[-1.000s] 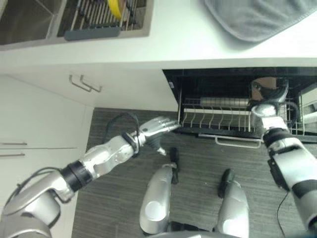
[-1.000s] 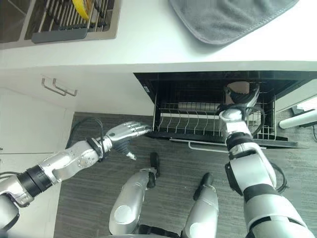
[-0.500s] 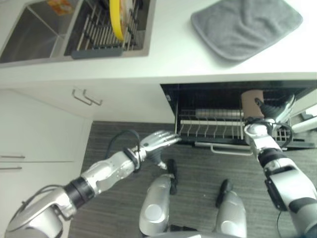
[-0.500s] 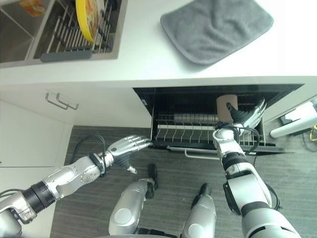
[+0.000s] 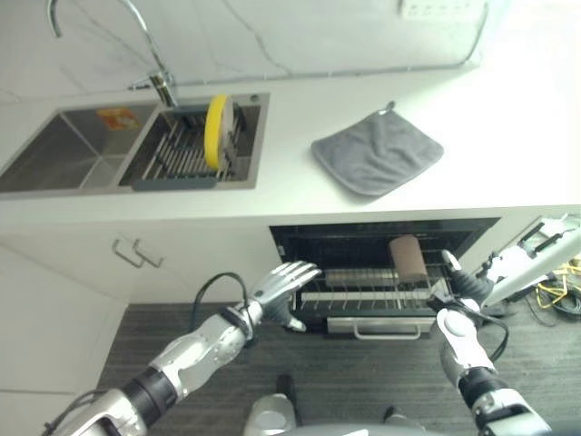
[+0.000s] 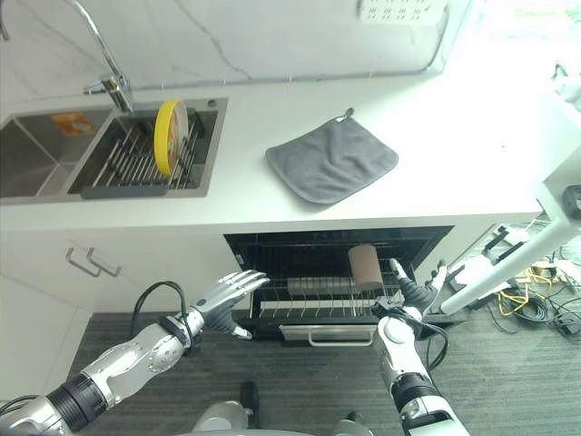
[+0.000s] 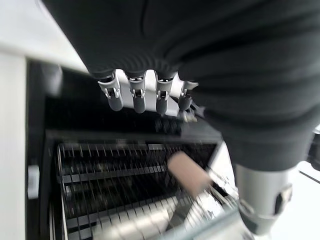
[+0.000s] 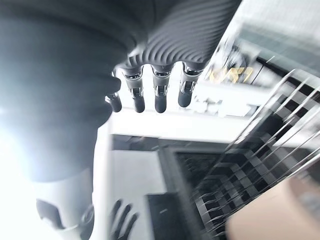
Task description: Place the dishes in the dishwasher.
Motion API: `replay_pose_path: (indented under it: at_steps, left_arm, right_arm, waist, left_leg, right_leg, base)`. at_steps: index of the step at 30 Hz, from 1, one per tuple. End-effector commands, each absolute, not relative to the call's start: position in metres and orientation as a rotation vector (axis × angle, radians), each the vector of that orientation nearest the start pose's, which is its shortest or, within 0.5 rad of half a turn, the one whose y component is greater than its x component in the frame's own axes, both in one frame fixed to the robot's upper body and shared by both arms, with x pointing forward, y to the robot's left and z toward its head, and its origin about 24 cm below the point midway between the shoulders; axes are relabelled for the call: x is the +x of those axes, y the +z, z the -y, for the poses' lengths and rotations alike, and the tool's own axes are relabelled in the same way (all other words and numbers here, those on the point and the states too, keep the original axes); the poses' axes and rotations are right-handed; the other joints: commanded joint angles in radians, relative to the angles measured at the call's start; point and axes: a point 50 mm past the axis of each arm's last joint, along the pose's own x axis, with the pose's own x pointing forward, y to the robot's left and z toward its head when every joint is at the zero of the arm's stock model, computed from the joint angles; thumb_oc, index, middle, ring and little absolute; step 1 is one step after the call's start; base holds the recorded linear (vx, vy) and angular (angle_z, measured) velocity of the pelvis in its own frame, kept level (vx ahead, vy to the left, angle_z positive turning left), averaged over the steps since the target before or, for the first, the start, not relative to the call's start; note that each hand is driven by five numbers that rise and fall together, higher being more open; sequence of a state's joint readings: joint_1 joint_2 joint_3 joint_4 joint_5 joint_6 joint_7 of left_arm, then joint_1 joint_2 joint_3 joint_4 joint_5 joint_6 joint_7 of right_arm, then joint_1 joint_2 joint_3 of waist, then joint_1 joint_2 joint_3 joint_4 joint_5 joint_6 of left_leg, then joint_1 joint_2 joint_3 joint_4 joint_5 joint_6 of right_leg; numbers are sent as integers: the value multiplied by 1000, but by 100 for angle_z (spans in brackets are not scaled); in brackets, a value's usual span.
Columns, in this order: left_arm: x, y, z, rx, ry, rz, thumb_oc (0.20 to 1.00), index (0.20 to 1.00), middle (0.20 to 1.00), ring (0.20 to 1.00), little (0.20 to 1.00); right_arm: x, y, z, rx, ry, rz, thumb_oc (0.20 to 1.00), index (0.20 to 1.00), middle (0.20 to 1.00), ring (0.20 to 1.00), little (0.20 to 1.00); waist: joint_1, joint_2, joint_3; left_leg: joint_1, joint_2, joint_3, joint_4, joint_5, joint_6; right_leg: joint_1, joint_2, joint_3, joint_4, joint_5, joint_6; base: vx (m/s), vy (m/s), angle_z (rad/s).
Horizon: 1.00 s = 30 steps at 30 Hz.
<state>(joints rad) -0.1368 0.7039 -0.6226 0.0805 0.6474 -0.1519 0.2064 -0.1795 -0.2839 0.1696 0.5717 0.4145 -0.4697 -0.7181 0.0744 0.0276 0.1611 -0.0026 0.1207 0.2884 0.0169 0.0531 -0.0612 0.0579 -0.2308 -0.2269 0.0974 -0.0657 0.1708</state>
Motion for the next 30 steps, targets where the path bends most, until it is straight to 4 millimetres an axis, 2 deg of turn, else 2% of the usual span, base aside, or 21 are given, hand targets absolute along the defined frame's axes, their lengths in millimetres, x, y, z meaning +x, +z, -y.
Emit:
replay_pose_path:
  at_steps: [1, 4, 5, 6, 7, 8, 10, 11, 12, 15, 17, 21, 22, 24, 26, 27, 28, 29, 30]
  left_arm:
    - [251, 60, -164, 1174, -354, 395, 1000, 1000, 1000, 1000, 1000]
    - [255, 76, -183, 985, -194, 391, 1000, 1000, 1000, 1000, 1000]
    - [255, 81, -189, 695, -180, 337, 1000, 1000, 1000, 1000, 1000]
    - [254, 81, -189, 601, -190, 307, 1000, 1000, 1000, 1000, 1000]
    - [253, 71, -188, 164, -260, 141, 1000, 1000, 1000, 1000, 1000]
    - [249, 62, -180, -81, -328, 75, 1000, 1000, 1000, 1000, 1000]
    - [243, 57, -172, -284, -346, 78, 1000, 1000, 1000, 1000, 1000]
    - [241, 60, -173, -310, -333, 116, 1000, 1000, 1000, 1000, 1000]
    - [241, 70, -183, -348, -295, 216, 1000, 1000, 1000, 1000, 1000]
    - [241, 82, -198, -399, -239, 305, 1000, 1000, 1000, 1000, 1000]
    - [239, 101, -211, -322, -184, 414, 1000, 1000, 1000, 1000, 1000]
    - [236, 124, -222, -195, -167, 507, 1000, 1000, 1000, 1000, 1000]
    - [236, 127, -225, -174, -172, 519, 1000, 1000, 1000, 1000, 1000]
    - [234, 131, -227, -166, -194, 545, 1000, 1000, 1000, 1000, 1000]
    - [230, 138, -230, -220, -252, 614, 1000, 1000, 1000, 1000, 1000]
    - [228, 141, -232, -222, -251, 648, 1000, 1000, 1000, 1000, 1000]
    - [227, 148, -233, -206, -238, 679, 1000, 1000, 1000, 1000, 1000]
    - [228, 154, -237, -196, -213, 704, 1000, 1000, 1000, 1000, 1000]
    - [228, 156, -238, -190, -200, 715, 1000, 1000, 1000, 1000, 1000]
  right_arm:
    - [271, 38, 233, 173, -601, 181, 1000, 1000, 1000, 1000, 1000]
    - [262, 47, 220, 267, -447, 207, 1000, 1000, 1000, 1000, 1000]
    - [256, 47, 216, 302, -395, 204, 1000, 1000, 1000, 1000, 1000]
    - [256, 49, 214, 309, -389, 205, 1000, 1000, 1000, 1000, 1000]
    - [254, 53, 211, 312, -359, 211, 1000, 1000, 1000, 1000, 1000]
    - [252, 57, 208, 304, -336, 226, 1000, 1000, 1000, 1000, 1000]
    - [252, 66, 204, 292, -291, 275, 1000, 1000, 1000, 1000, 1000]
    - [252, 72, 204, 282, -264, 312, 1000, 1000, 1000, 1000, 1000]
    - [251, 88, 203, 265, -199, 397, 1000, 1000, 1000, 1000, 1000]
    - [249, 95, 208, 276, -196, 404, 1000, 1000, 1000, 1000, 1000]
    - [249, 102, 212, 293, -163, 433, 1000, 1000, 1000, 1000, 1000]
    - [241, 119, 216, 269, -142, 518, 1000, 1000, 1000, 1000, 1000]
    - [237, 124, 218, 261, -143, 549, 1000, 1000, 1000, 1000, 1000]
    - [232, 128, 221, 244, -151, 568, 1000, 1000, 1000, 1000, 1000]
    - [229, 133, 223, 211, -144, 590, 1000, 1000, 1000, 1000, 1000]
    - [228, 136, 222, 193, -120, 613, 1000, 1000, 1000, 1000, 1000]
    - [228, 141, 218, 161, -81, 643, 1000, 1000, 1000, 1000, 1000]
    - [228, 145, 214, 146, -45, 668, 1000, 1000, 1000, 1000, 1000]
    - [228, 146, 213, 137, -29, 677, 1000, 1000, 1000, 1000, 1000]
  waist:
    - [14, 14, -23]
    - [-5, 10, -38]
    - [-12, 7, -40]
    - [-11, 6, -41]
    - [-7, 4, -43]
    - [-6, 4, -46]
    - [-5, 1, -47]
    - [-4, 0, -49]
    - [-2, -3, -55]
    - [-3, -3, -59]
    - [3, -4, -61]
    - [22, -1, -66]
    - [24, -3, -69]
    - [17, -5, -73]
    - [19, -5, -76]
    - [18, -4, -77]
    - [10, -7, -70]
    - [4, -10, -67]
    - [2, -11, -65]
  left_leg:
    - [54, 50, -60, 30, -75, 6]
    - [71, 49, -59, 30, -80, 6]
    - [80, 47, -61, 31, -87, 5]
    - [77, 48, -62, 31, -83, 5]
    - [78, 48, -67, 32, -84, 4]
    - [80, 48, -70, 30, -84, 4]
    - [88, 49, -67, 27, -84, 2]
    - [91, 49, -65, 24, -83, 0]
    - [93, 50, -58, 16, -77, -5]
    - [89, 49, -57, 17, -76, -10]
    - [84, 35, -70, 19, -77, -6]
    - [74, -30, -125, -4, -87, 32]
    - [76, -57, -140, -21, -88, 51]
    - [81, -83, -155, -38, -86, 71]
    - [88, -91, -140, -57, -78, 76]
    - [91, -94, -132, -65, -74, 76]
    - [101, -105, -126, -69, -81, 73]
    - [103, -115, -124, -63, -86, 70]
    - [104, -118, -124, -60, -89, 68]
  right_leg:
    - [-18, -34, -24, 74, -18, 7]
    - [0, -34, -15, 47, -6, 4]
    - [11, -36, -13, 39, -4, 6]
    - [10, -36, -14, 33, 2, 4]
    - [17, -37, -20, 22, 8, 2]
    - [23, -37, -25, 10, 15, 3]
    - [33, -36, -34, -6, 24, 4]
    - [34, -35, -38, -12, 29, 5]
    - [36, -32, -44, -24, 33, 4]
    - [32, -32, -45, -21, 27, 4]
    - [34, -37, -45, -24, 29, 5]
    - [25, -65, -40, 16, 35, 26]
    - [16, -76, -35, 44, 47, 34]
    - [-9, -80, -10, 95, 75, 43]
    - [-27, -43, -19, 126, 62, 41]
    - [-28, -5, -22, 128, 45, 32]
    - [-26, 55, -17, 128, 26, 18]
    - [-33, 91, -8, 114, 41, 13]
    - [-34, 99, -6, 111, 45, 13]
  base:
    - [16, -39, -4]
    - [7, -34, -4]
    - [-3, -33, -2]
    - [-16, -46, -1]
    - [-34, -48, 0]
    - [-20, -53, 1]
    - [-4, -34, 5]
    - [-14, 4, 4]
    - [0, 0, 0]
    - [-68, 105, 1]
    - [-55, 189, 4]
    - [-11, 271, 5]
    - [47, 276, 15]
    - [36, 192, 26]
    - [0, 142, 29]
    - [-8, 94, 8]
    - [2, 49, 0]
    - [19, 13, -6]
    - [71, -21, -2]
